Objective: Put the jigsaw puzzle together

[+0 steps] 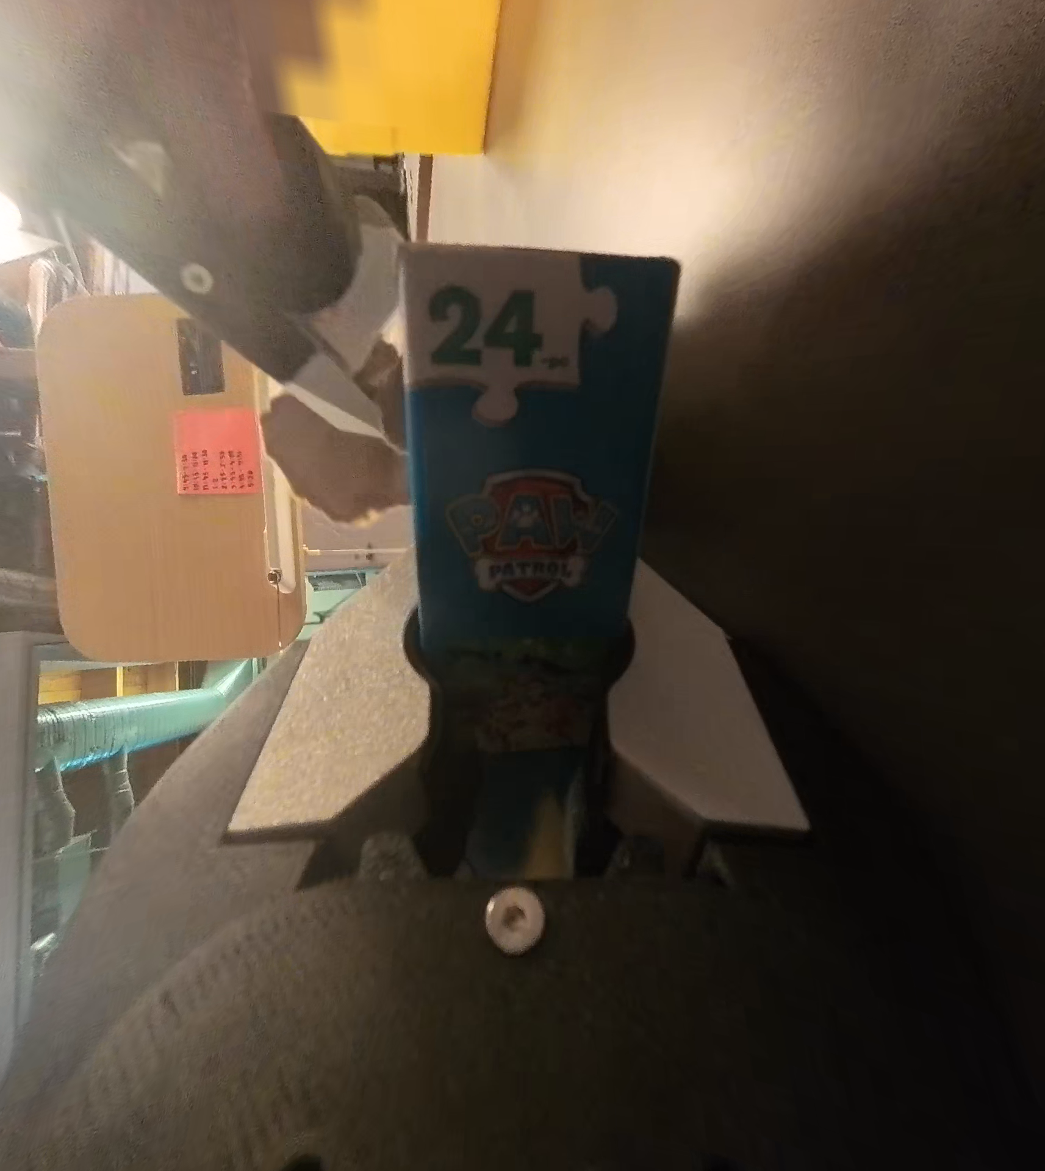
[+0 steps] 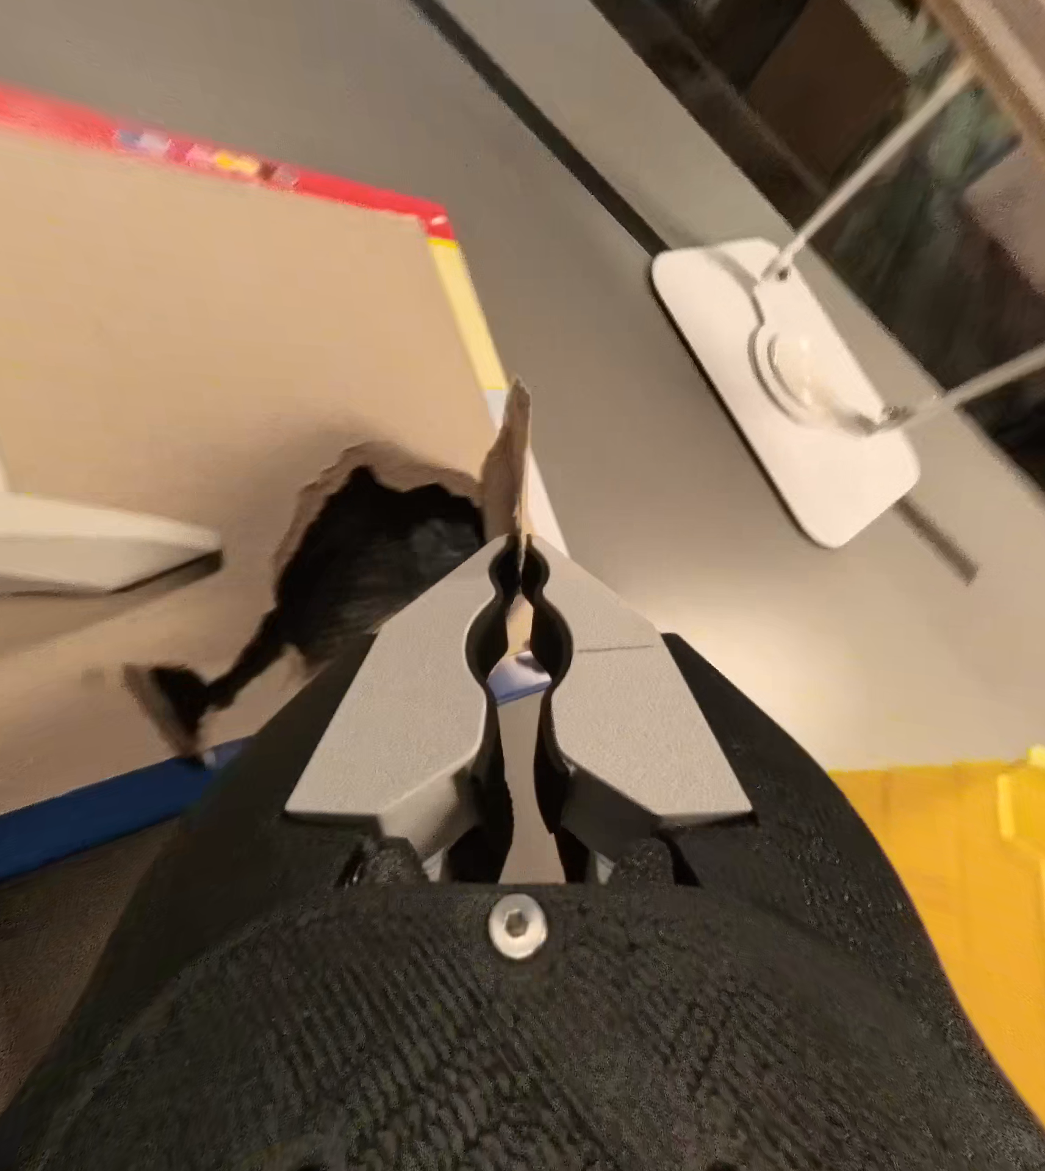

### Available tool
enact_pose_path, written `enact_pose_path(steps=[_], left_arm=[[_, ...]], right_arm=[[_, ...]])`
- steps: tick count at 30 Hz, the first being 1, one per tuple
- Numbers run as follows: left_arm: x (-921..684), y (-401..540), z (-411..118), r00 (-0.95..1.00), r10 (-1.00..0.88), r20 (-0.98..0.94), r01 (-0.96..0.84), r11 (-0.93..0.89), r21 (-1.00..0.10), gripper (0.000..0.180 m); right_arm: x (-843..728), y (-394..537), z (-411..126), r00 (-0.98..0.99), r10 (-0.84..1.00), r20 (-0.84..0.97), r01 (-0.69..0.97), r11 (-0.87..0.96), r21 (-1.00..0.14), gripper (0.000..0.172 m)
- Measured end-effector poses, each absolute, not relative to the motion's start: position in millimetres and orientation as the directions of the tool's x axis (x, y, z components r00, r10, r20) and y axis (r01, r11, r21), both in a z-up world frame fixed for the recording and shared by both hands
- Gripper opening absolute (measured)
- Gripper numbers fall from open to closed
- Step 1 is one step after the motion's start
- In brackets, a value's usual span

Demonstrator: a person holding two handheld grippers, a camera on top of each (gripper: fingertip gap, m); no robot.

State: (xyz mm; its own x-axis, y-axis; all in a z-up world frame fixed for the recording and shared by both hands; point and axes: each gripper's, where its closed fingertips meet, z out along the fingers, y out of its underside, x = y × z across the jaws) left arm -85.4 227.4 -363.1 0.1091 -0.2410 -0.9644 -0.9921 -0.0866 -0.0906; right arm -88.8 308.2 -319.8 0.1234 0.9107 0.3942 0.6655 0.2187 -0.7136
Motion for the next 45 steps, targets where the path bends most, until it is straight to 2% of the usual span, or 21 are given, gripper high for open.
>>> enact_pose_path(steps=[1, 2, 3, 6, 13, 15, 16, 18, 20, 22, 24, 25, 27, 33, 35, 38, 42, 45], left_arm=[[-84, 226, -363, 0.114, -0.238, -0.964, -0.992, -0.077, -0.098, 0.049], [-83, 224, -363, 0.108, -0.243, -0.964, -0.993, -0.071, -0.094, 0.044], [-83, 224, -363, 0.108, -0.244, -0.964, -0.993, -0.068, -0.094, 0.048], [-83, 222, -364, 0.105, -0.243, -0.964, -0.994, -0.063, -0.093, 0.048], [-87, 224, -364, 0.097, -0.242, -0.965, -0.994, -0.066, -0.084, 0.045], [-90, 221, -364, 0.095, -0.244, -0.965, -0.994, -0.073, -0.079, 0.045], [-90, 221, -364, 0.095, -0.244, -0.965, -0.994, -0.078, -0.078, 0.045], [-91, 220, -364, 0.090, -0.248, -0.964, -0.993, -0.090, -0.070, 0.045], [-91, 219, -362, 0.087, -0.251, -0.964, -0.992, -0.107, -0.062, 0.045], [-92, 219, -361, 0.086, -0.254, -0.963, -0.989, -0.135, -0.053, 0.050], [-91, 219, -361, 0.083, -0.258, -0.963, -0.986, -0.161, -0.042, 0.051], [-90, 219, -361, 0.080, -0.258, -0.963, -0.984, -0.173, -0.036, 0.045], [-88, 217, -360, 0.068, -0.261, -0.963, -0.980, -0.198, -0.015, 0.045], [-89, 217, -356, -0.072, -0.263, -0.962, -0.951, -0.272, 0.146, 0.045], [-87, 217, -357, -0.050, -0.265, -0.963, -0.949, -0.288, 0.129, 0.045], [-88, 218, -360, 0.053, -0.275, -0.960, -0.951, -0.307, 0.035, 0.046], [-88, 220, -361, 0.090, -0.279, -0.956, -0.944, -0.330, 0.008, 0.047], [-90, 222, -361, 0.104, -0.274, -0.956, -0.943, -0.334, -0.007, 0.045]], right_arm=[[-85, 320, -316, 0.182, 0.928, 0.326, 0.646, 0.137, -0.751, 0.000], [-78, 339, -311, 0.252, 0.917, 0.308, 0.627, 0.088, -0.774, 0.000], [-69, 358, -306, 0.314, 0.899, 0.305, 0.614, 0.053, -0.788, 0.000], [-51, 387, -289, 0.397, 0.900, 0.177, 0.537, -0.072, -0.840, 0.000], [-41, 388, -309, 0.387, 0.918, 0.088, 0.623, -0.190, -0.759, 0.003], [-44, 381, -312, 0.387, 0.920, 0.062, 0.623, -0.211, -0.753, 0.045], [-46, 376, -311, 0.386, 0.920, 0.064, 0.629, -0.212, -0.748, 0.060], [-50, 360, -310, 0.359, 0.928, 0.098, 0.662, -0.179, -0.728, 0.071], [-59, 331, -314, 0.282, 0.954, 0.102, 0.703, -0.133, -0.699, 0.072], [-64, 303, -328, 0.195, 0.975, 0.110, 0.770, -0.083, -0.633, 0.072], [-64, 296, -343, 0.139, 0.967, 0.213, 0.841, -0.002, -0.542, 0.071], [-66, 295, -345, 0.126, 0.960, 0.251, 0.854, 0.024, -0.520, 0.068], [-67, 292, -350, 0.101, 0.947, 0.304, 0.882, 0.056, -0.468, 0.058], [-61, 297, -356, 0.115, 0.909, 0.401, 0.919, 0.055, -0.389, 0.052], [-63, 295, -353, 0.096, 0.888, 0.450, 0.916, 0.098, -0.388, 0.039], [-70, 291, -343, 0.081, 0.832, 0.548, 0.892, 0.185, -0.413, 0.015], [-77, 293, -338, 0.084, 0.792, 0.605, 0.854, 0.256, -0.453, 0.000], [-80, 295, -335, 0.113, 0.826, 0.552, 0.807, 0.248, -0.537, 0.000]])
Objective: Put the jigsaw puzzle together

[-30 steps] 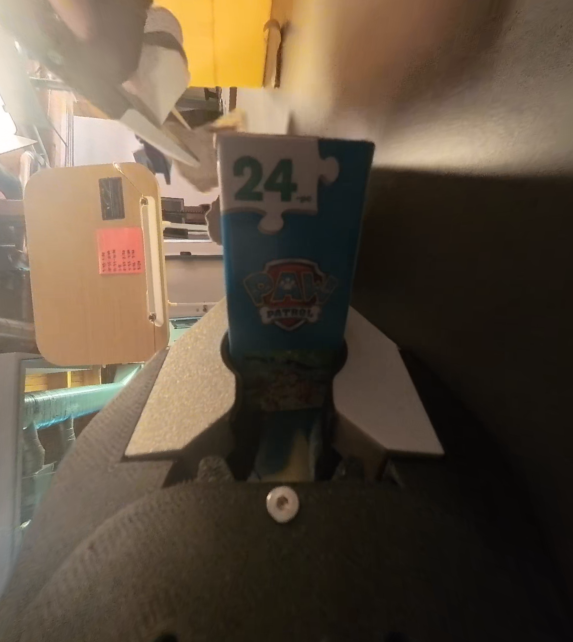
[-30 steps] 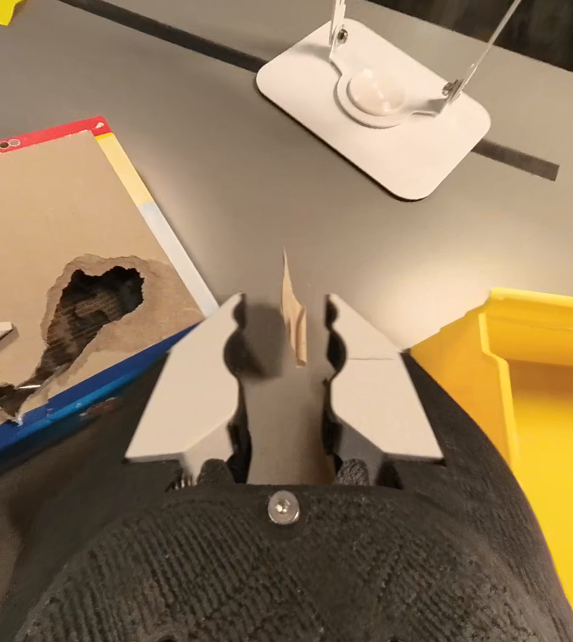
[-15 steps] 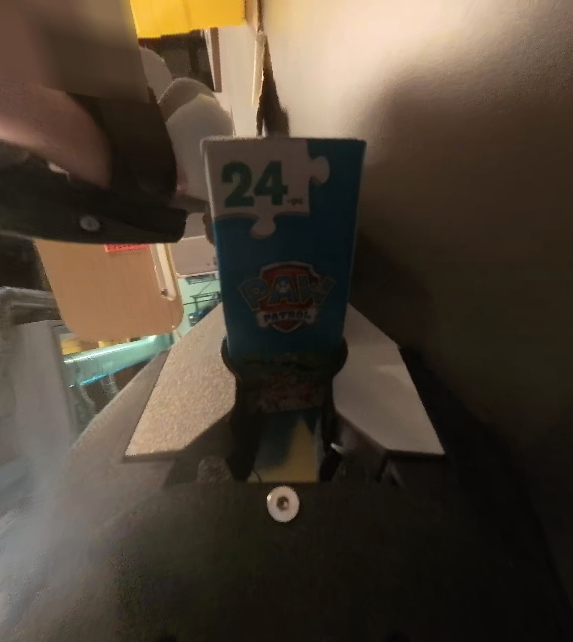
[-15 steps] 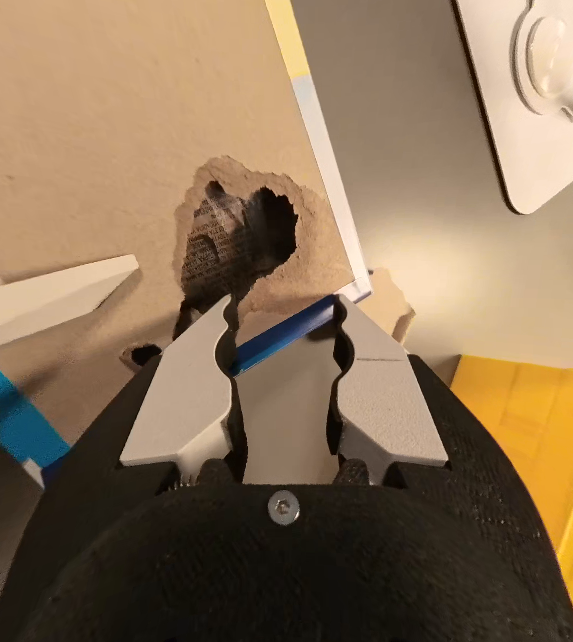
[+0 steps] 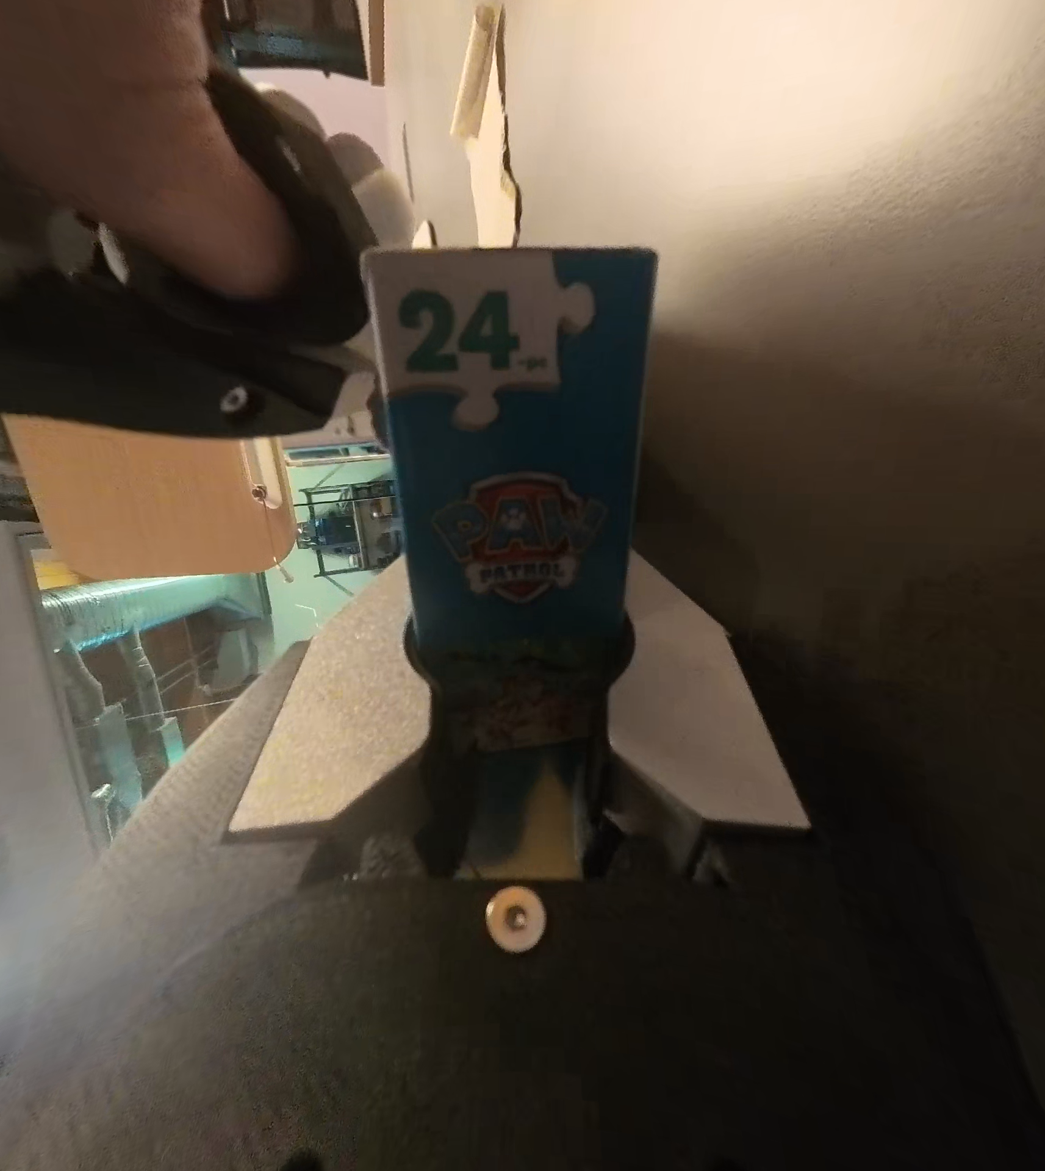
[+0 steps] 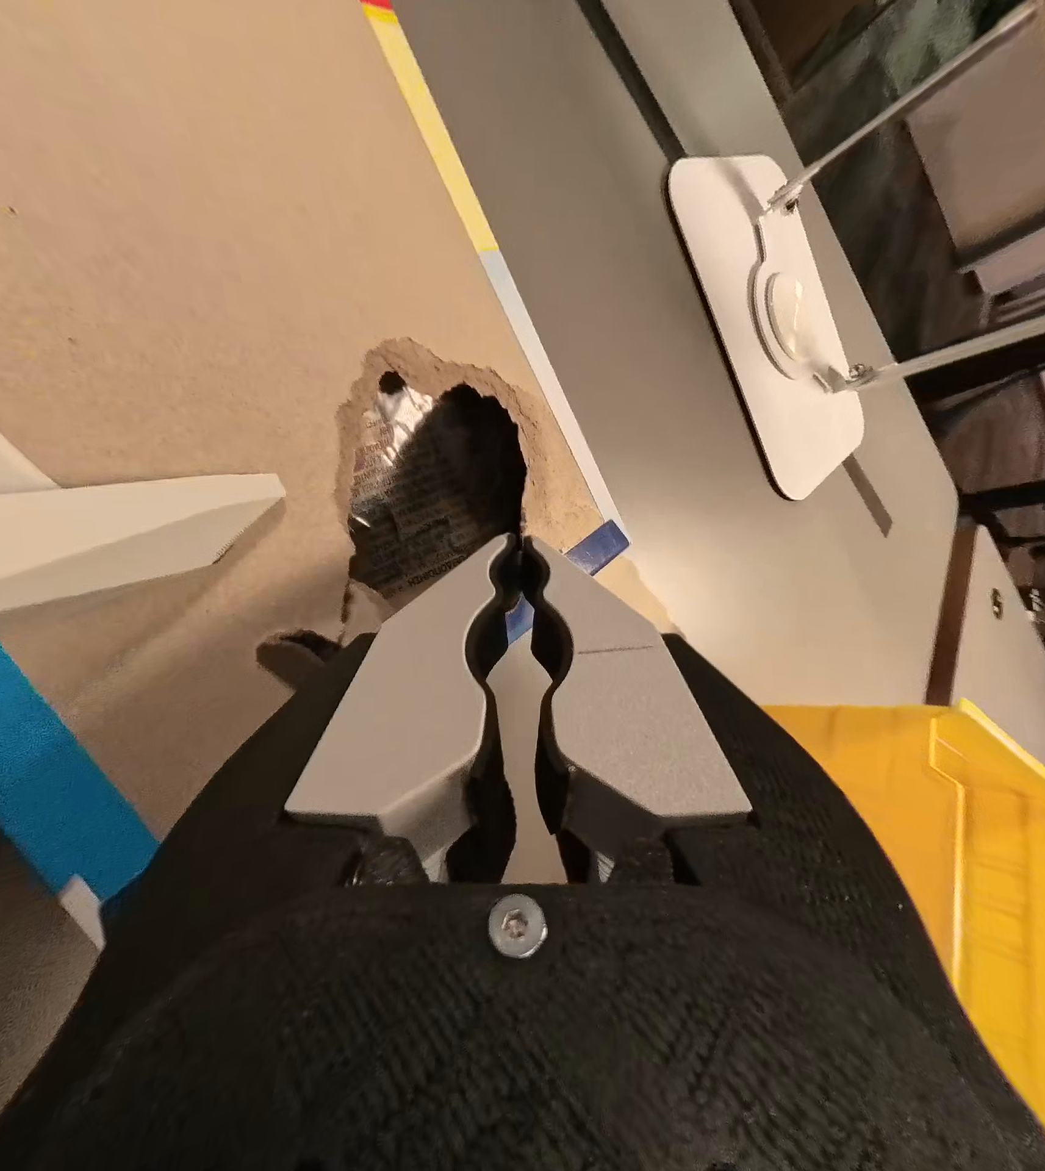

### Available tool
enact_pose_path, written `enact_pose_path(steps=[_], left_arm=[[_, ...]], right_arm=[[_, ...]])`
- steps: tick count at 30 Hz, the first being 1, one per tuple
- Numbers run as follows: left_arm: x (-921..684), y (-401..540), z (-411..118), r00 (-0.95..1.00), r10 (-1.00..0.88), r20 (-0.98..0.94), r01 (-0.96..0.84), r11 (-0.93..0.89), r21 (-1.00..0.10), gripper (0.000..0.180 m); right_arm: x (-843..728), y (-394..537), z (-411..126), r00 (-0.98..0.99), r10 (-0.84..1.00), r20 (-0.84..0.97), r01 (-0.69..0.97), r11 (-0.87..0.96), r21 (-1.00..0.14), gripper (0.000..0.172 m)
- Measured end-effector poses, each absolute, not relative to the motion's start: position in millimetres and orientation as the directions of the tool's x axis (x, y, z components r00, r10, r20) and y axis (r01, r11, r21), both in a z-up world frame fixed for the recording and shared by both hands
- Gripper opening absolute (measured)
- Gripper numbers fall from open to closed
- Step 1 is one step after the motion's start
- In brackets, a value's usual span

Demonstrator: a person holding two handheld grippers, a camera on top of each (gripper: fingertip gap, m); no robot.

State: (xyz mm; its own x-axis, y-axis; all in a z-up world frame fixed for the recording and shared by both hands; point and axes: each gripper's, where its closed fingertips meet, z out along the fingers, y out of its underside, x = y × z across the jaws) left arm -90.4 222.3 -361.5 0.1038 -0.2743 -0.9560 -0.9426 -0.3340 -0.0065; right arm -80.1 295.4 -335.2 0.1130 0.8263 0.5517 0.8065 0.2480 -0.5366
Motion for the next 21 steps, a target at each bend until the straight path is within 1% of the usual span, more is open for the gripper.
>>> enact_pose_path(steps=[1, 2, 4, 6, 7, 9, 10, 11, 13, 14, 15, 16, 17, 18, 19, 20, 21], left_arm=[[-91, 223, -362, 0.102, -0.274, -0.956, -0.943, -0.333, -0.005, 0.045], [-91, 224, -362, 0.104, -0.272, -0.957, -0.943, -0.333, -0.007, 0.051], [-93, 226, -363, 0.109, -0.269, -0.957, -0.944, -0.329, -0.016, 0.052], [-99, 226, -364, 0.110, -0.266, -0.958, -0.951, -0.308, -0.024, 0.052], [-100, 226, -364, 0.105, -0.266, -0.958, -0.956, -0.294, -0.023, 0.045], [-103, 228, -364, 0.105, -0.262, -0.959, -0.964, -0.265, -0.033, 0.046], [-104, 228, -364, 0.101, -0.264, -0.959, -0.967, -0.251, -0.032, 0.045], [-105, 228, -363, 0.101, -0.260, -0.960, -0.970, -0.239, -0.038, 0.045], [-108, 223, -364, 0.086, -0.269, -0.959, -0.982, -0.186, -0.036, 0.044], [-109, 222, -364, 0.089, -0.264, -0.960, -0.985, -0.166, -0.045, 0.044], [-109, 222, -364, 0.081, -0.264, -0.961, -0.987, -0.153, -0.042, 0.051], [-109, 223, -364, 0.076, -0.263, -0.962, -0.989, -0.142, -0.039, 0.051], [-108, 225, -363, 0.075, -0.261, -0.962, -0.991, -0.128, -0.043, 0.051], [-107, 225, -362, 0.072, -0.262, -0.962, -0.993, -0.113, -0.043, 0.050], [-106, 225, -362, 0.070, -0.263, -0.962, -0.994, -0.102, -0.044, 0.044], [-105, 224, -362, 0.071, -0.259, -0.963, -0.995, -0.090, -0.049, 0.049], [-104, 223, -361, 0.068, -0.257, -0.964, -0.996, -0.073, -0.050, 0.044]], right_arm=[[-81, 296, -335, 0.120, 0.836, 0.536, 0.793, 0.244, -0.558, 0.000], [-82, 297, -334, 0.133, 0.849, 0.512, 0.777, 0.231, -0.585, 0.000], [-84, 299, -331, 0.184, 0.898, 0.399, 0.719, 0.153, -0.678, 0.000], [-84, 301, -329, 0.253, 0.953, 0.165, 0.610, -0.025, -0.792, 0.000], [-84, 303, -328, 0.277, 0.960, 0.040, 0.550, -0.124, -0.826, 0.000], [-80, 309, -327, 0.300, 0.943, -0.143, 0.457, -0.274, -0.846, 0.000], [-78, 312, -327, 0.313, 0.930, -0.191, 0.425, -0.317, -0.848, 0.000], [-71, 322, -328, 0.357, 0.918, -0.174, 0.410, -0.321, -0.854, 0.000], [-40, 365, -317, 0.514, 0.857, 0.025, 0.416, -0.223, -0.882, 0.000], [-34, 371, -304, 0.510, 0.860, 0.006, 0.376, -0.216, -0.901, 0.000], [-38, 366, -290, 0.454, 0.889, -0.054, 0.325, -0.222, -0.919, 0.000], [-44, 357, -281, 0.389, 0.919, -0.068, 0.320, -0.204, -0.925, 0.000], [-52, 345, -277, 0.315, 0.949, -0.014, 0.363, -0.135, -0.922, 0.001], [-61, 331, -277, 0.232, 0.969, 0.083, 0.422, -0.023, -0.906, 0.016], [-70, 318, -281, 0.141, 0.969, 0.203, 0.485, 0.112, -0.867, 0.030], [-78, 309, -288, 0.052, 0.940, 0.336, 0.549, 0.254, -0.796, 0.037], [-85, 305, -297, -0.040, 0.883, 0.467, 0.601, 0.394, -0.695, 0.042]])
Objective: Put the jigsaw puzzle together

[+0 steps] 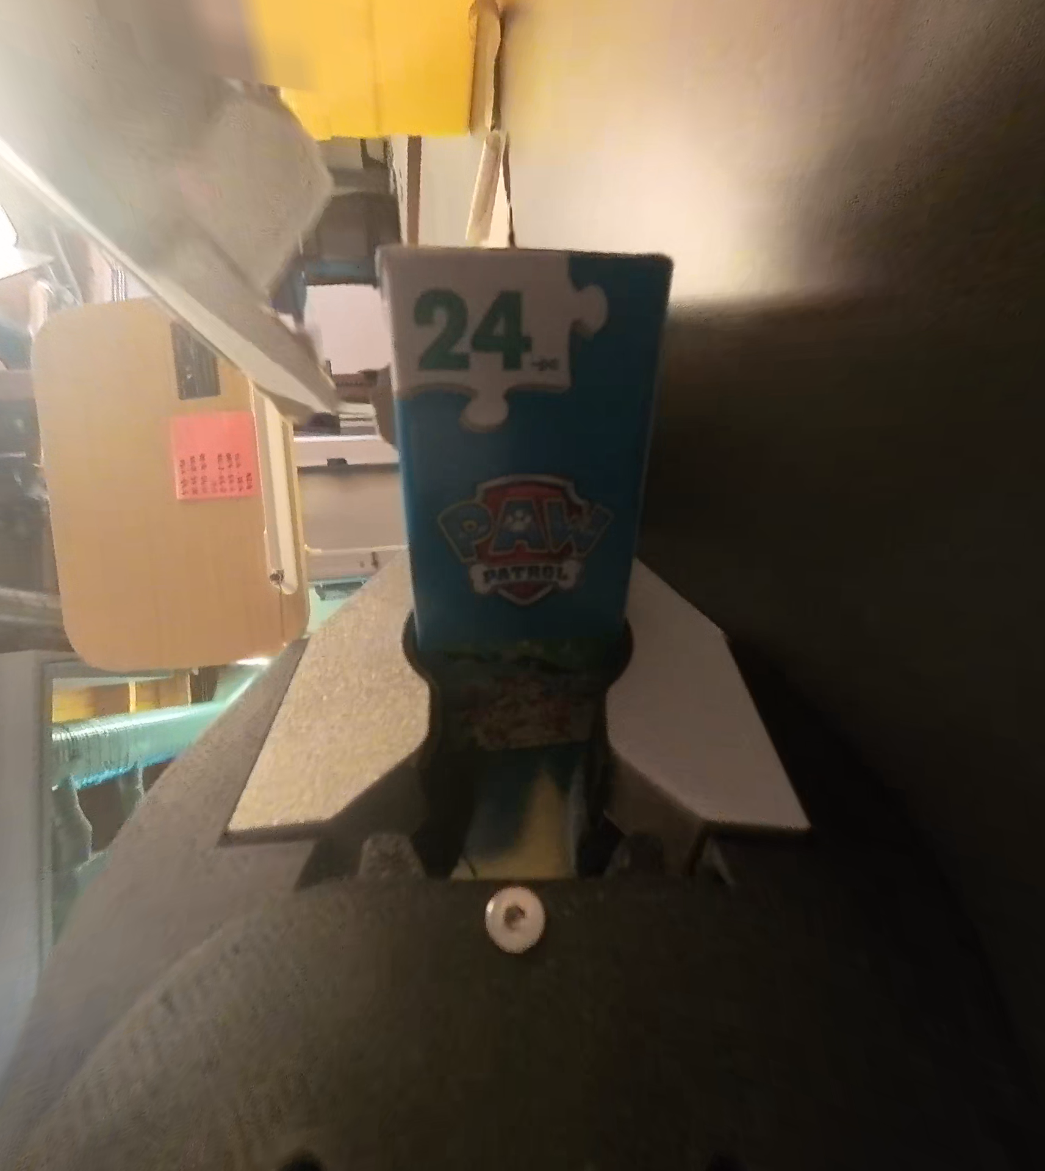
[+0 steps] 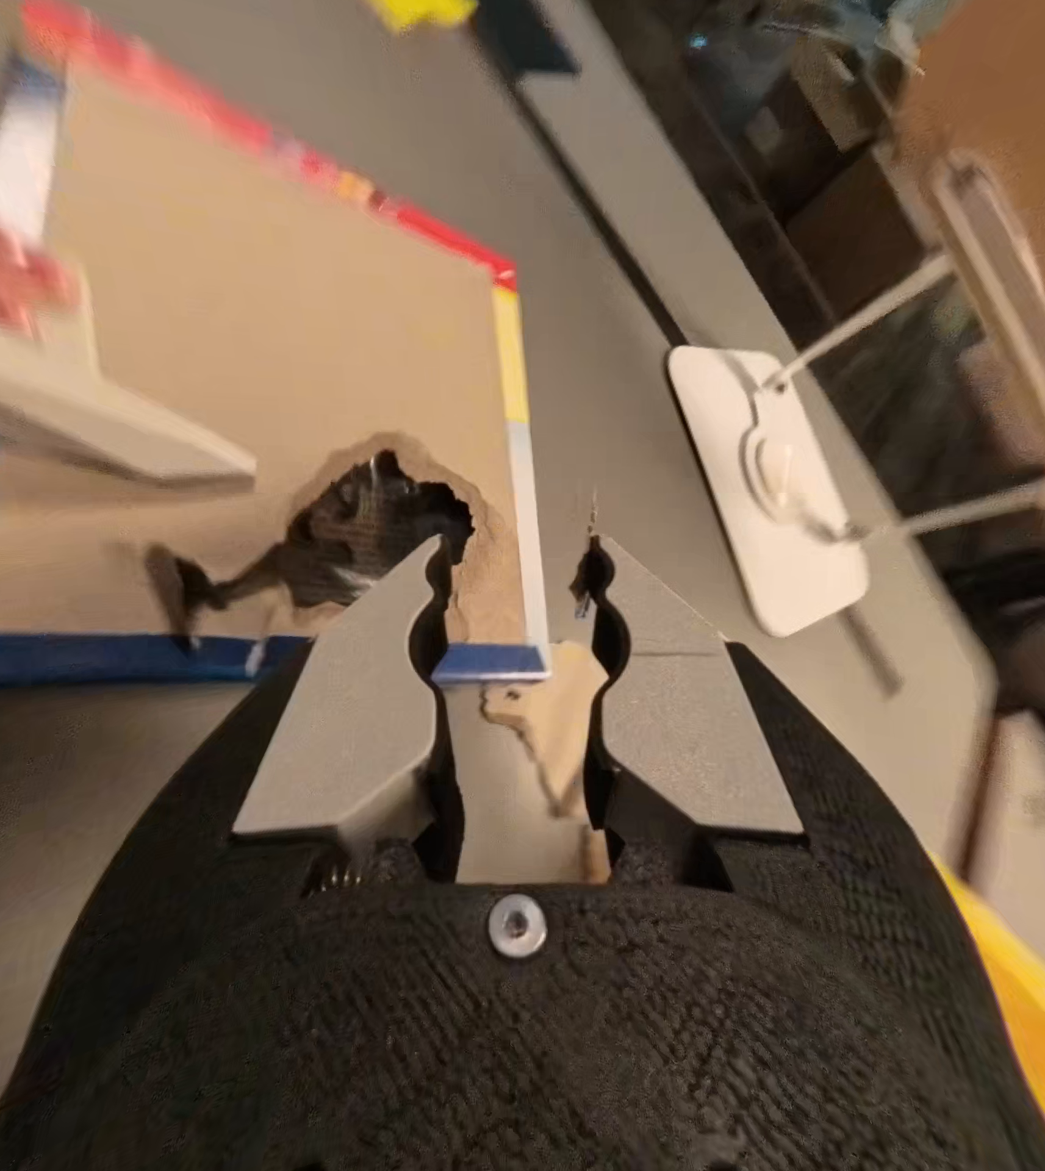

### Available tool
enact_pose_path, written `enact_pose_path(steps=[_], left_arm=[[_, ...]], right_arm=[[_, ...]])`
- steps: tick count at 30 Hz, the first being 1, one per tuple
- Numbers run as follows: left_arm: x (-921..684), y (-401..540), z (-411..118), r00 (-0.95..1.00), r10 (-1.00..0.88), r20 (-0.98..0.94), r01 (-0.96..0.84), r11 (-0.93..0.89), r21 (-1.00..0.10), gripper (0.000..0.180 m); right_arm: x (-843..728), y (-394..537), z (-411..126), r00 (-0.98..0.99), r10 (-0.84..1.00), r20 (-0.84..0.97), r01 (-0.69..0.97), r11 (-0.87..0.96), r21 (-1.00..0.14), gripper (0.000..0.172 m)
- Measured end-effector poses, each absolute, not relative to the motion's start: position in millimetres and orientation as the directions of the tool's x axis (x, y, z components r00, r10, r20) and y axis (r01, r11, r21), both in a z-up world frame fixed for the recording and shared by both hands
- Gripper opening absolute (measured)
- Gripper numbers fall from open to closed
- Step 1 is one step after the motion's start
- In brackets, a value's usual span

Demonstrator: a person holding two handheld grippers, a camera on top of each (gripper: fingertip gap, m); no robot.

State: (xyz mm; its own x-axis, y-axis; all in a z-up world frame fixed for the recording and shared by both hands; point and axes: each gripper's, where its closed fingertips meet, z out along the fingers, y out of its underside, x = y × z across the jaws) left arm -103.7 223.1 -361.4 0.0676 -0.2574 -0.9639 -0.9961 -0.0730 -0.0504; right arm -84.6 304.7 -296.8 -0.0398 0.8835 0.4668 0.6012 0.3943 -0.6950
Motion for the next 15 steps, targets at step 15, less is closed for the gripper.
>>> enact_pose_path(steps=[15], left_arm=[[-74, 203, -356, 0.033, -0.261, -0.965, -0.978, 0.189, -0.085, 0.042]], right_arm=[[-137, 257, -344, -0.592, 0.036, 0.805, 0.159, 0.985, 0.073, 0.058]])
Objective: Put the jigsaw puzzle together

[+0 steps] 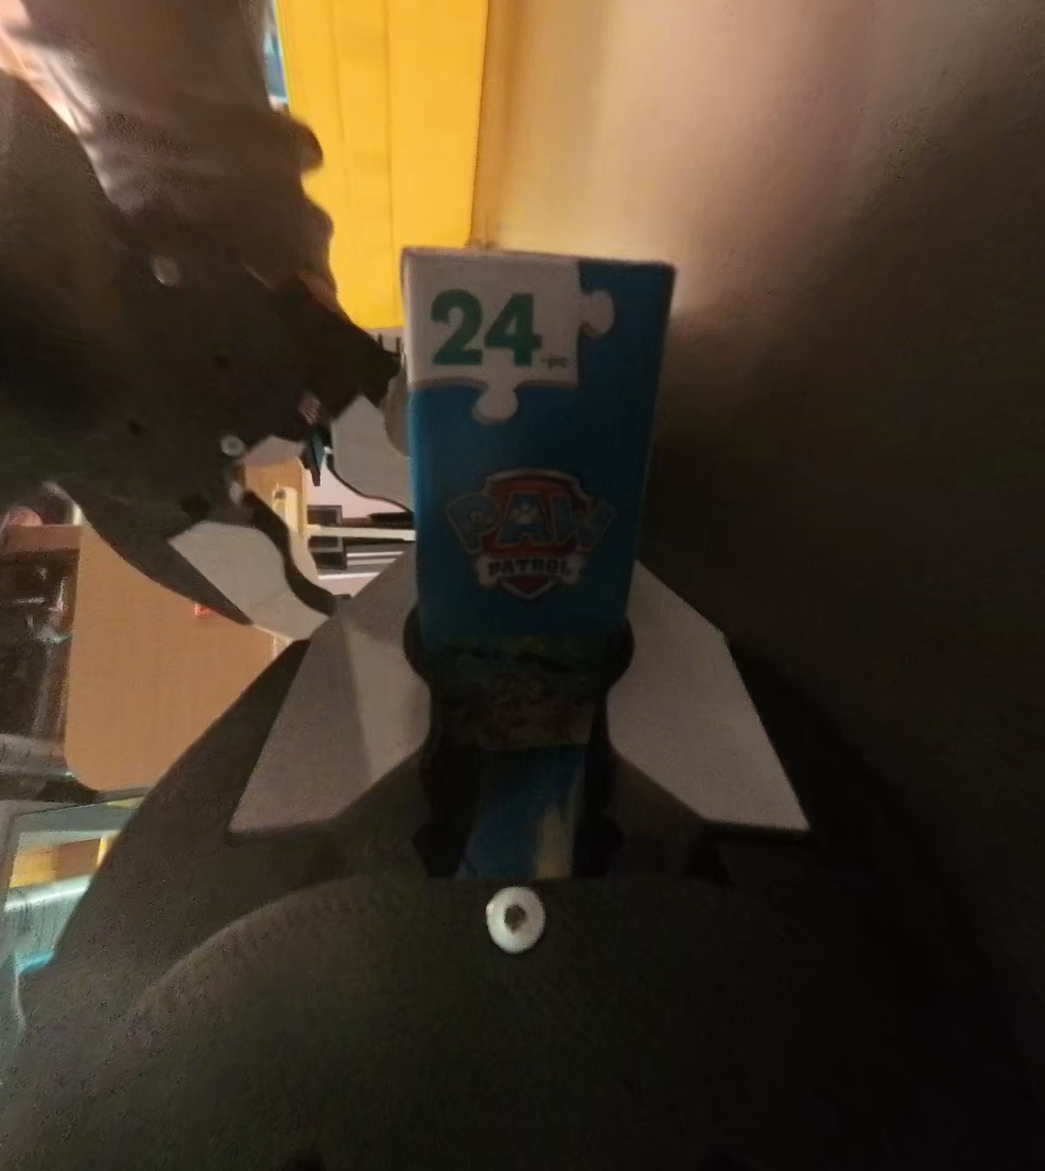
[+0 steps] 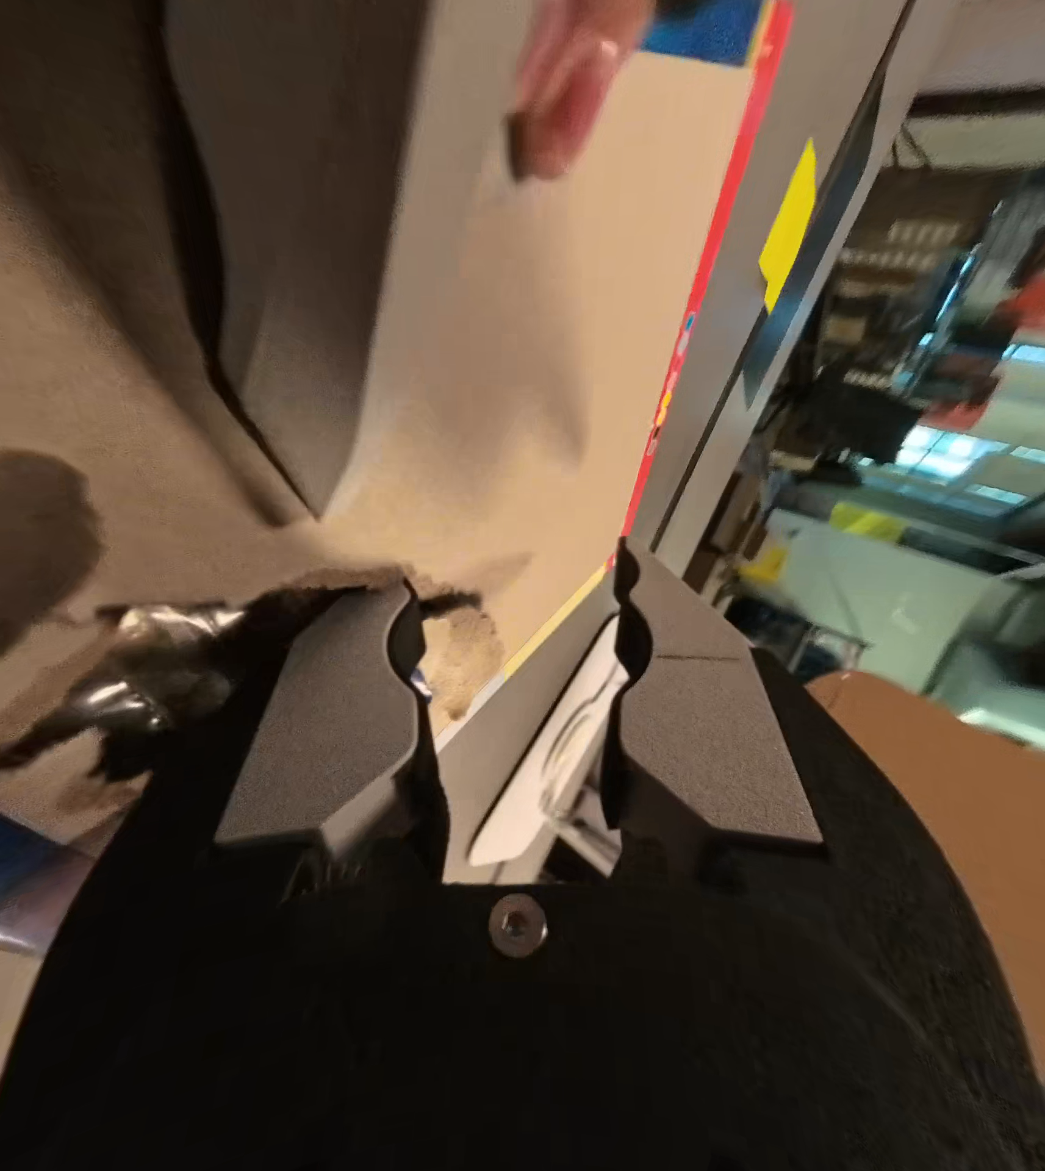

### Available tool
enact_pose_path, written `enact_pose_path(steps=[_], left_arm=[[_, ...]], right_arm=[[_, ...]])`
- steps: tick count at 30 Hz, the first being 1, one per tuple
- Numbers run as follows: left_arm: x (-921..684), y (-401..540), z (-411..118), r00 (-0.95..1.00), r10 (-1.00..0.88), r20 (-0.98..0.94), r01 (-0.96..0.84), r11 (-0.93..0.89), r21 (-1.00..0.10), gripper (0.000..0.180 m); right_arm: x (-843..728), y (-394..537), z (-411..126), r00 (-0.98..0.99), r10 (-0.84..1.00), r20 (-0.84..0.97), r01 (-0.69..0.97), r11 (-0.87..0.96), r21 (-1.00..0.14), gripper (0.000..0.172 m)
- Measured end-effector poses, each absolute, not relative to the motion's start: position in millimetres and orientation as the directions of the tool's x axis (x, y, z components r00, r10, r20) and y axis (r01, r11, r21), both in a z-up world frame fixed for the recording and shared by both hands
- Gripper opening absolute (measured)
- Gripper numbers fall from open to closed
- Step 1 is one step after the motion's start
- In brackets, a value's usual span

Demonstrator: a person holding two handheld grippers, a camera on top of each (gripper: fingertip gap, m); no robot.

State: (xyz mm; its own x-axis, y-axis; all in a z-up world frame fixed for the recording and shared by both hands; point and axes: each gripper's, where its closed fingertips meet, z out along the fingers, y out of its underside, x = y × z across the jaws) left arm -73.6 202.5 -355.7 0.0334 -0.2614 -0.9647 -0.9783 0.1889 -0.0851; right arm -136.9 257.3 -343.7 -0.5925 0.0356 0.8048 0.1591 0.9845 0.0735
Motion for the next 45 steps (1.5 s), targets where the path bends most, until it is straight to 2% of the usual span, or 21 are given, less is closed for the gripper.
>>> enact_pose_path(steps=[1, 5, 6, 7, 8, 9, 12, 14, 16, 20, 22, 25, 29, 31, 35, 40, 45], left_arm=[[-69, 202, -356, 0.033, -0.261, -0.965, -0.979, 0.186, -0.084, 0.042], [-59, 202, -355, 0.047, -0.269, -0.962, -0.972, 0.211, -0.106, 0.042], [-59, 202, -355, 0.048, -0.267, -0.963, -0.971, 0.214, -0.108, 0.042], [-58, 202, -354, 0.055, -0.264, -0.963, -0.968, 0.221, -0.116, 0.042], [-57, 202, -351, 0.084, -0.253, -0.964, -0.963, 0.226, -0.143, 0.043], [-56, 201, -346, 0.127, -0.246, -0.961, -0.956, 0.230, -0.185, 0.043], [-54, 203, -346, 0.162, -0.258, -0.952, -0.949, 0.224, -0.223, 0.043], [-53, 203, -357, 0.114, -0.275, -0.955, -0.961, 0.215, -0.176, 0.042], [-51, 203, -359, 0.105, -0.287, -0.952, -0.959, 0.225, -0.173, 0.043], [-50, 203, -362, 0.088, -0.294, -0.952, -0.957, 0.239, -0.162, 0.043], [-53, 200, -363, 0.096, -0.297, -0.950, -0.956, 0.238, -0.171, 0.043], [-59, 196, -364, 0.081, -0.311, -0.947, -0.954, 0.251, -0.164, 0.043], [-69, 195, -362, 0.113, -0.306, -0.945, -0.951, 0.242, -0.192, 0.043], [-74, 195, -362, 0.118, -0.305, -0.945, -0.952, 0.236, -0.195, 0.043], [-80, 199, -361, 0.136, -0.272, -0.952, -0.953, 0.226, -0.201, 0.046], [-130, 207, -356, 0.283, -0.230, -0.931, -0.955, 0.016, -0.295, 0.060], [-194, 186, -352, 0.469, -0.234, -0.851, -0.879, -0.217, -0.425, 0.074]], right_arm=[[-138, 254, -345, -0.583, -0.019, 0.812, 0.121, 0.987, 0.109, 0.053], [-139, 250, -348, -0.526, -0.148, 0.838, 0.066, 0.975, 0.214, 0.013], [-139, 251, -346, -0.503, -0.146, 0.852, 0.078, 0.974, 0.213, 0.009], [-139, 251, -344, -0.493, -0.084, 0.866, 0.112, 0.981, 0.160, 0.007], [-139, 251, -341, -0.480, 0.038, 0.876, 0.167, 0.985, 0.049, 0.004], [-140, 252, -335, -0.456, 0.207, 0.866, 0.237, 0.966, -0.107, 0.000], [-144, 258, -317, -0.312, 0.710, 0.631, 0.411, 0.700, -0.584, 0.000], [-146, 274, -302, -0.159, 0.896, 0.414, 0.414, 0.441, -0.796, 0.000], [-142, 292, -291, -0.041, 0.978, 0.203, 0.381, 0.203, -0.902, 0.000], [-135, 313, -290, 0.067, 0.998, 0.013, 0.353, -0.011, -0.936, 0.000], [-128, 336, -288, 0.159, 0.975, -0.153, 0.307, -0.196, -0.931, 0.000], [-115, 361, -306, 0.218, 0.828, -0.517, 0.262, -0.560, -0.786, 0.000], [-99, 375, -326, 0.241, 0.640, -0.729, 0.204, -0.768, -0.607, 0.000], [-93, 376, -330, 0.250, 0.612, -0.750, 0.180, -0.790, -0.585, 0.000], [-83, 372, -313, 0.238, 0.655, -0.717, 0.162, -0.755, -0.636, 0.001], [-61, 354, -300, 0.303, 0.776, -0.554, 0.187, -0.618, -0.763, 0.000], [-46, 323, -305, 0.269, 0.750, -0.604, 0.098, -0.645, -0.758, 0.001]])
